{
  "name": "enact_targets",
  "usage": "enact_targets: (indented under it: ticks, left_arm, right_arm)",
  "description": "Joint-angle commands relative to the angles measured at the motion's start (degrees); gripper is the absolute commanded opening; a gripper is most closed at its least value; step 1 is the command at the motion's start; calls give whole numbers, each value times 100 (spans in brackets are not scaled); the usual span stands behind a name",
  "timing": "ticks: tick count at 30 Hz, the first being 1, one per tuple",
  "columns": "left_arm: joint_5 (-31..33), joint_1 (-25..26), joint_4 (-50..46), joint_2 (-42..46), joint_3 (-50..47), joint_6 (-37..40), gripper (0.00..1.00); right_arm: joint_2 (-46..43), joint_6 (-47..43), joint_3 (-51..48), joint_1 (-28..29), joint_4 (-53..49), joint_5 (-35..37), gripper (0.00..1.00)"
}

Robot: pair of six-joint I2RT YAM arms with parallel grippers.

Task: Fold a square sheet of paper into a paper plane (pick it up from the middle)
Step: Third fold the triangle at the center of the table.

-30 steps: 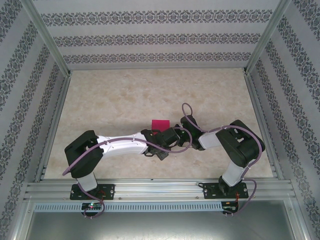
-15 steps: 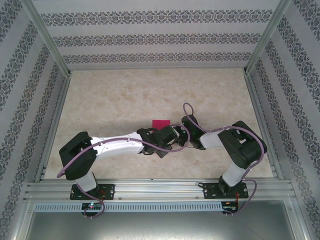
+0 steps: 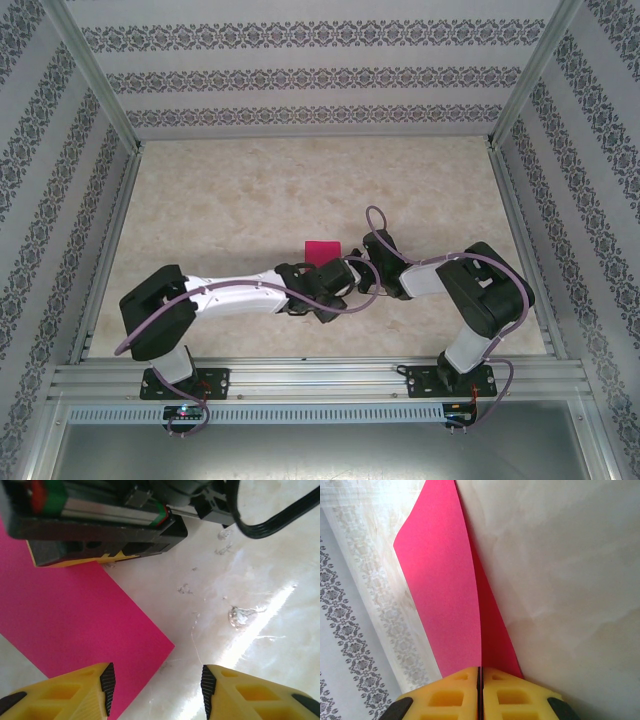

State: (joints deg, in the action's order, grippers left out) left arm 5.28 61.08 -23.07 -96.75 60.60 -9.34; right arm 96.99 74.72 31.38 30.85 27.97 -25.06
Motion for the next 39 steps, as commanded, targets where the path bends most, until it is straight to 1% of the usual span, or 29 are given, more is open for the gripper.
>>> enact_targets:
  ticks: [1,5,7,11,13,15,19,22,25,28,29,31,35,37,39]
  left_arm:
    - [481,87,408,-139,-66,38,53]
    - [760,98,559,-199,-90,-21,52]
    - [807,106,621,-156,-96,-41,48]
    - [852,99,617,-151,-100,-42,28]
    - [871,100,581,-160,-75,-42,22]
    - [845,104,558,-136,-63,-40,12]
    - [826,105,491,-57,-51,-35,1]
    - [773,85,436,21,-31,-45,0]
    - [407,-120,456,156,-82,-139,0]
    - [89,-321,575,379,-219,-247,0]
    - [-77,-410,621,447,-273,-277,0]
    - [-476,-588,646,537,-298,-343,0]
    - [-1153,-894,689,655,-366,-492,0]
    - [-1503,-1037,714,698,-405,-542,0]
    - [-1777,-1166,724,710,-424,-593,0]
  right_arm:
    - [-79,-10,79,-79,-19,-104,10]
    - [-75,-10,79,-84,-19,-131,10]
    - [-66,1,71,-90,-20,-129,10]
    - [-66,1,62,-88,-28,-131,10]
    - [-62,-9,70,-96,-37,-131,11]
    - [-49,-7,70,-97,-37,-124,11]
    - [-48,-50,79,-106,-80,-138,13]
    - [-74,-102,72,-139,-118,-174,15]
    - [-206,-238,53,-217,-292,-210,16]
    - [-381,-373,59,-255,-482,-187,14]
    - [-412,-429,102,-268,-561,-218,16]
    - [-441,-523,198,-277,-733,-254,23]
    - [-691,-718,211,-407,-1088,-135,26]
    - [-899,-905,274,-493,-1466,-17,28]
    - [-1147,-1198,432,-551,-2072,237,30]
